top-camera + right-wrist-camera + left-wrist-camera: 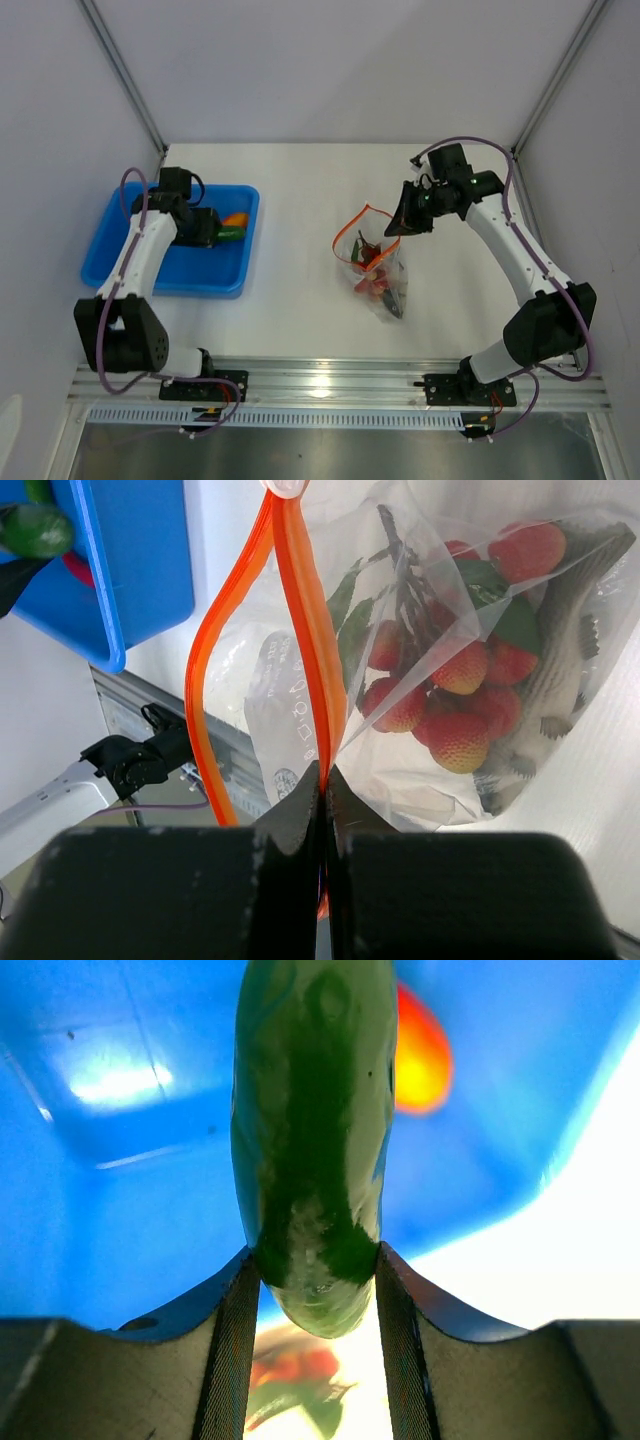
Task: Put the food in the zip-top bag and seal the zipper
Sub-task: Pick up the fake vegetable from the bin, then place the fake vegetable in the zipper food storage bag.
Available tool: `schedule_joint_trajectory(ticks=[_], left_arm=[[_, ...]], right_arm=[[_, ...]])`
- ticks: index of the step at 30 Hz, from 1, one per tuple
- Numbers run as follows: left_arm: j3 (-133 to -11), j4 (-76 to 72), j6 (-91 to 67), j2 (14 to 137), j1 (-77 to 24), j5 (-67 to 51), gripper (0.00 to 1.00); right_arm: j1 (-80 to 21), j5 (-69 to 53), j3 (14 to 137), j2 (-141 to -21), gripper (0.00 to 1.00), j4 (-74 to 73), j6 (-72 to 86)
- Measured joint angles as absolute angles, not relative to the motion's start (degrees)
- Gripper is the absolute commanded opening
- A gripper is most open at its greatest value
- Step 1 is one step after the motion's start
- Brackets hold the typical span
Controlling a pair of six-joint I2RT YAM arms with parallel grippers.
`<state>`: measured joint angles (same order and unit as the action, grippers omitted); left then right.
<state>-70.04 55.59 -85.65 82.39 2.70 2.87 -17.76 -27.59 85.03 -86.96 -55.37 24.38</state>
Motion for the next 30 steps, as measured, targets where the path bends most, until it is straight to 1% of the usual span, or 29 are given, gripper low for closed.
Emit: schedule_joint_trajectory(ticks=[4, 7, 13, 18, 21, 24, 27, 30], left_arm=[[-69.0, 56.5, -81.0, 73.2, -0.8, 3.5, 0.01], [-69.6, 56.3, -76.5, 68.4, -6.2, 3.8, 0.01], [-75.8, 56.8, -65.6, 66.9, -15.5, 0.8, 0.01], [-76.7, 50.1, -55.7, 66.5, -22.4, -11.4, 0.01], [-76.6, 44.3, -51.7, 67.9, -27.0, -21.4, 0.01], [-76.8, 38.3, -49.2, 72.1, -31.0, -31.7, 0.01], [-79.5, 37.3, -47.2, 78.8, -34.5, -39.6, 0.01], [-81.8, 37.8, -45.5, 84.3, -37.1, -45.0, 0.01]], right_arm=[[-17.8, -27.6, 84.2, -85.7, 0.00, -55.0, 24.3], [-17.8, -27.7, 83.7, -85.5, 0.00, -54.8, 24.3], [-17.8, -27.9, 83.4, -85.5, 0.00, -54.5, 24.0], [-18.0, -27.9, 82.8, -85.6, 0.00, -53.5, 23.7], [-18.6, -27.9, 82.3, -85.7, 0.00, -52.8, 23.7], [-19.7, -27.8, 82.3, -85.7, 0.00, -51.9, 23.8], [-20.5, -27.7, 82.3, -85.7, 0.00, -51.6, 23.9], [-20.8, -27.5, 82.3, -85.7, 0.00, -51.6, 23.9]])
